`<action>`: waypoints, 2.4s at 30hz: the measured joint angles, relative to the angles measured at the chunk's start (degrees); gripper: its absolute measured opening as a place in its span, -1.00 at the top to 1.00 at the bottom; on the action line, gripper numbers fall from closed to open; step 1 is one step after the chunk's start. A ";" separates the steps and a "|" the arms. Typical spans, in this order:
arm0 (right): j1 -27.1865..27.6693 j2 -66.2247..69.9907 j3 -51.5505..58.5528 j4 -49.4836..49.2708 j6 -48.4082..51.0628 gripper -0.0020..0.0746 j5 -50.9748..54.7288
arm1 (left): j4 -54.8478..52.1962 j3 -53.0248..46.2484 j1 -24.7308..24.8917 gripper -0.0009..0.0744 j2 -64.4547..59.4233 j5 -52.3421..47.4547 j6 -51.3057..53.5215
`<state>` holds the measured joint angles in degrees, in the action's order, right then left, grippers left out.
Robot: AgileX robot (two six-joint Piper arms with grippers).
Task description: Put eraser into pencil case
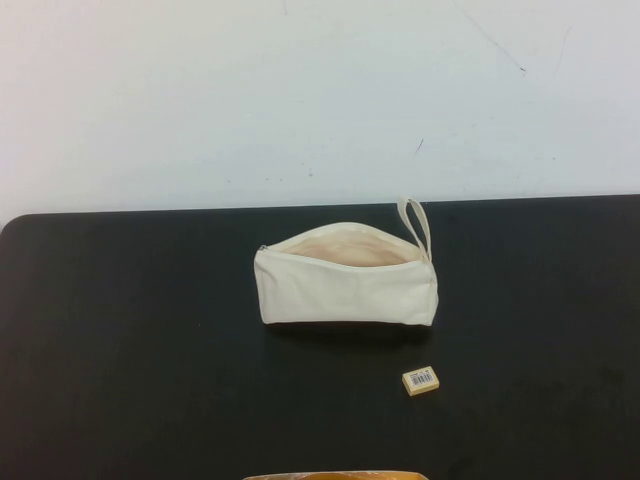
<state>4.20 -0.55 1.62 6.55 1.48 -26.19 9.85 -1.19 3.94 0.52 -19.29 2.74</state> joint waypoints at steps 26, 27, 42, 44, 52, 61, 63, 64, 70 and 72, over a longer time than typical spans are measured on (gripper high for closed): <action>0.00 22.55 -39.58 -19.15 12.82 0.95 40.71 | 0.11 0.00 0.00 0.98 0.00 0.00 0.00; 0.00 24.09 -39.61 -19.53 12.75 0.95 41.65 | 0.11 0.00 0.00 0.98 0.00 0.00 0.00; 0.00 47.49 -44.80 -22.49 24.82 0.95 60.57 | 0.21 0.00 0.00 0.98 0.00 0.00 0.00; 0.00 51.61 -46.64 -23.35 27.25 0.95 63.89 | 0.21 0.00 0.00 0.98 0.00 0.00 0.00; -16.09 68.91 -52.65 -22.61 36.62 0.88 68.13 | 0.21 0.00 0.00 0.98 0.00 0.00 0.00; -27.67 85.75 -58.70 -18.84 37.46 -0.02 66.60 | 0.21 0.00 0.00 0.98 0.00 0.00 0.00; -28.72 89.05 -60.24 -18.45 39.59 -0.26 65.84 | 0.21 0.00 0.00 0.98 0.00 0.00 0.00; -29.06 90.74 -60.97 -18.29 41.20 -0.34 65.67 | 0.21 0.00 0.00 0.98 0.00 0.00 0.00; -30.79 97.96 -64.00 -20.77 53.71 -0.48 63.13 | 0.21 0.00 0.00 0.98 0.00 0.00 0.00; -31.37 99.39 -64.00 -23.00 59.56 -0.49 62.22 | 0.21 0.00 0.00 0.98 0.00 0.00 0.00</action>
<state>-27.16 98.85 -62.38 -16.45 61.04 36.04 10.06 -1.19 3.94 0.52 -19.29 2.74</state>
